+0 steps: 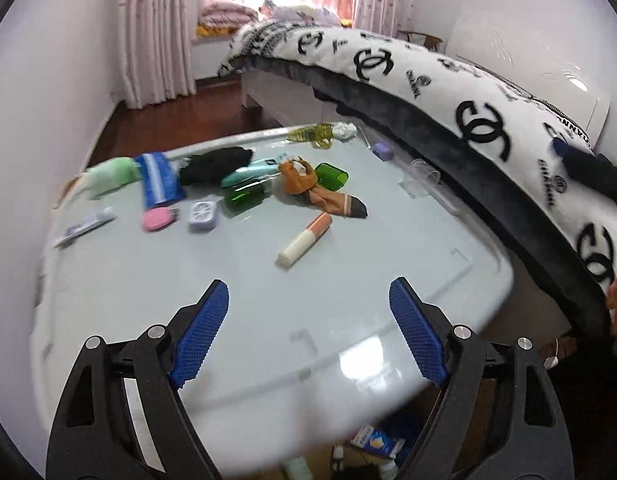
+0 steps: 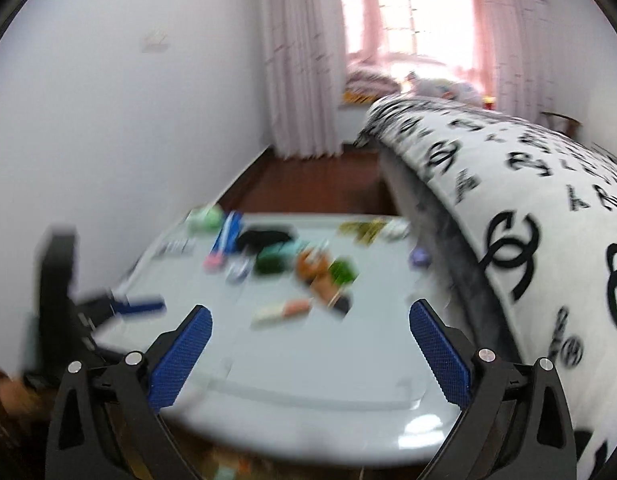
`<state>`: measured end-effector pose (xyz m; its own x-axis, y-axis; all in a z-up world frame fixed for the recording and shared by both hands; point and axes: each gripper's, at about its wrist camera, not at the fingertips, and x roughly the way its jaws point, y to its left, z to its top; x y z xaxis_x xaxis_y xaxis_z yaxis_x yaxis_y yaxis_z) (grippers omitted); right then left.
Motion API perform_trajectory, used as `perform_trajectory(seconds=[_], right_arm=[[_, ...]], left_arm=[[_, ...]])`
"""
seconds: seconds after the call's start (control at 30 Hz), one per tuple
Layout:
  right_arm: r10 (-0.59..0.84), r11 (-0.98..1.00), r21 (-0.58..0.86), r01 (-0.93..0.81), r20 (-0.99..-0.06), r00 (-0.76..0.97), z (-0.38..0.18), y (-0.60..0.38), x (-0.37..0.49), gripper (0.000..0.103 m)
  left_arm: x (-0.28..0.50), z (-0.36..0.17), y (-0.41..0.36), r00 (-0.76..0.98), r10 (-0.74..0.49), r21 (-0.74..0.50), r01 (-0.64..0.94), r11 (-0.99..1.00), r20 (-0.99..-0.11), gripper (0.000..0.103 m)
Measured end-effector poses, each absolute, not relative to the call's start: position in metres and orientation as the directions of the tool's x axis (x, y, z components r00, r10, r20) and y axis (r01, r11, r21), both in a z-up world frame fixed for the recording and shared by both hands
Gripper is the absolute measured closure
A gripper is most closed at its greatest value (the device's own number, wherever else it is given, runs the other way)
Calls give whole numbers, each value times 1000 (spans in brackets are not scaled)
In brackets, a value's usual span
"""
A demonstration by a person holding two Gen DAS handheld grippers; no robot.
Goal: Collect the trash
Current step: 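Bring both open tools back above the remaining items on the table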
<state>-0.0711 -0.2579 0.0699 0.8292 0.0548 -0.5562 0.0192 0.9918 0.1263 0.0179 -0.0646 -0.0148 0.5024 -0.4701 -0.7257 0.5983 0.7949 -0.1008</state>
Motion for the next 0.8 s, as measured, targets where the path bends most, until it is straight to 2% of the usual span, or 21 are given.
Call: perform_trajectory(seconds=[0.13,0.27,0.43,0.6,0.73,0.8], right_arm=[[4,980,171,100,-524,852,65,-290,-55,5],[0,972,197,129,-548,837,45,-304,-50,5],[-29,985,127,116,-542,840,44,-296,-53,5],[-7,991,107,75,-529,849,46,-285,-55,5],[10,993,103,54,-535,845,45,-280,-52,5],[15,993,104,48,-535,845,46,-278,-53,5]], left_arm=[[54,-48,-90,452,-472,-98,635,766,-757,22],[89,-71,-110,425,-468,-92,657,748,-775,23],[125,-87,-122,418,-459,-95,649,755,-784,24],[145,-99,-134,388,-419,-59,672,738,-821,40],[148,-101,-140,398,-403,-22,689,724,-824,42],[152,-99,-139,382,-414,-52,680,732,-826,43]])
